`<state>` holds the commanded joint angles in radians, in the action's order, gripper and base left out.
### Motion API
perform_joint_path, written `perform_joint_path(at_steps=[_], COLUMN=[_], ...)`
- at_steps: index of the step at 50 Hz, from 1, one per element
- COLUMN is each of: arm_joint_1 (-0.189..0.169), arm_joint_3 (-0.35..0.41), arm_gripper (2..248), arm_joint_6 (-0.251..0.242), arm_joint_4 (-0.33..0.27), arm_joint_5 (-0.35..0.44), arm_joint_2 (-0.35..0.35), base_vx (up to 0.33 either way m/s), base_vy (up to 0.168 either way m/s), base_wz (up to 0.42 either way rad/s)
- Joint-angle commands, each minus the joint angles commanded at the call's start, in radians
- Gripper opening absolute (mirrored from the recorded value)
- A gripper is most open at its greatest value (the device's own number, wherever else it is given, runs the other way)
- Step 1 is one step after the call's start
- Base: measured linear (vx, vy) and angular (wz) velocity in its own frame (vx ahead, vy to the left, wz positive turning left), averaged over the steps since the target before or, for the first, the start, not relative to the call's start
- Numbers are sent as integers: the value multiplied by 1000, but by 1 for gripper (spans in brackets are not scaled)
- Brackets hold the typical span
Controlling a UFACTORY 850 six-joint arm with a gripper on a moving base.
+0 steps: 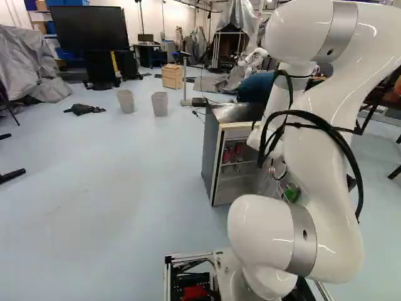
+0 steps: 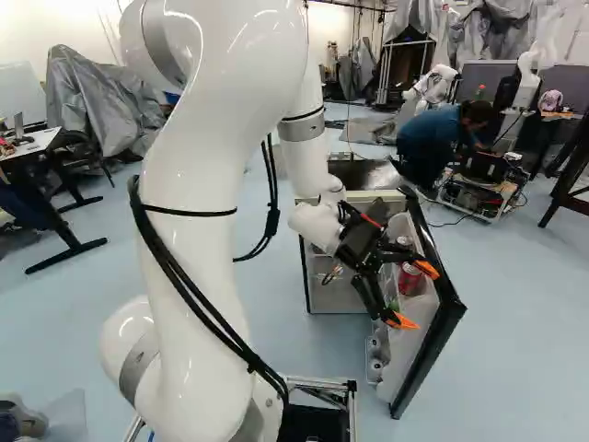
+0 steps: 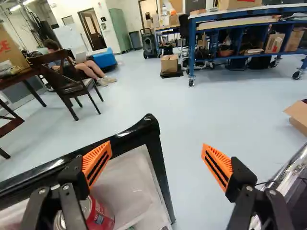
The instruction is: Grab a drink from the fridge
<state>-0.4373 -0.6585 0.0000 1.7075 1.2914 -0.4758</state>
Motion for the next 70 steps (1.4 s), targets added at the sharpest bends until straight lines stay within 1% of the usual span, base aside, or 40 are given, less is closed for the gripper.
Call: perform_joint_path(at_steps=[25, 41, 50, 55, 61, 70], arm_joint_1=[-109, -166, -177, -177, -172, -161], arm_joint_3=[-140, -226, -236, -225, -194, -136], arm_gripper=[247, 247, 247, 247, 247, 247], arm_joint_6=[0, 0, 0, 0, 0, 0], arm_joint_4=[0, 0, -1, -15, -59, -147], arm_joint_5=[0, 0, 0, 0, 0, 0], arm_joint_2=[-70, -115, -120, -114, -98, -66], base_vx=[0, 0, 0, 0, 0, 0], base_vy=[0, 0, 0, 0, 0, 0], base_wz=[0, 0, 0, 0, 0, 0])
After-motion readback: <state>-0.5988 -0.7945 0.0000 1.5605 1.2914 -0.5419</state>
